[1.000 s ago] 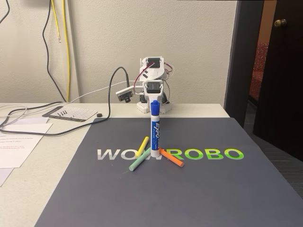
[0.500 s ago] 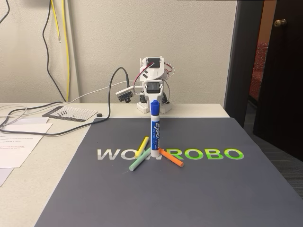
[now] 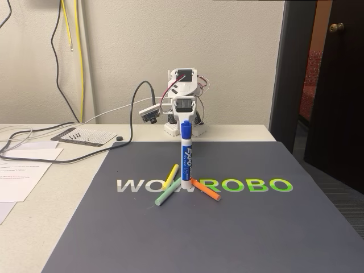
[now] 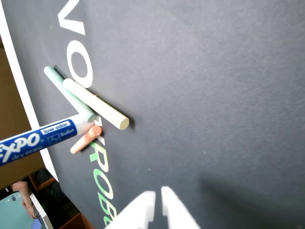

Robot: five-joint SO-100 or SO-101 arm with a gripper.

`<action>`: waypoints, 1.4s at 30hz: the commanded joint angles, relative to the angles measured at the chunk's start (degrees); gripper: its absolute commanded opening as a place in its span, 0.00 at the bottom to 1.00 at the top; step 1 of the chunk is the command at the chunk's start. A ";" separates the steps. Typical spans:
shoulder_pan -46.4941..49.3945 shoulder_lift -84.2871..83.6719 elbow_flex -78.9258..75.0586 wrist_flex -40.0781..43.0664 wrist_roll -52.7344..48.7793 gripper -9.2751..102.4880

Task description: Pick up the blue marker.

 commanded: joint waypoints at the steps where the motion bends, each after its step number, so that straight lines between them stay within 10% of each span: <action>1: 0.26 3.34 -0.09 -0.18 0.62 0.08; 42: -0.53 3.34 -0.70 -1.41 -3.87 0.08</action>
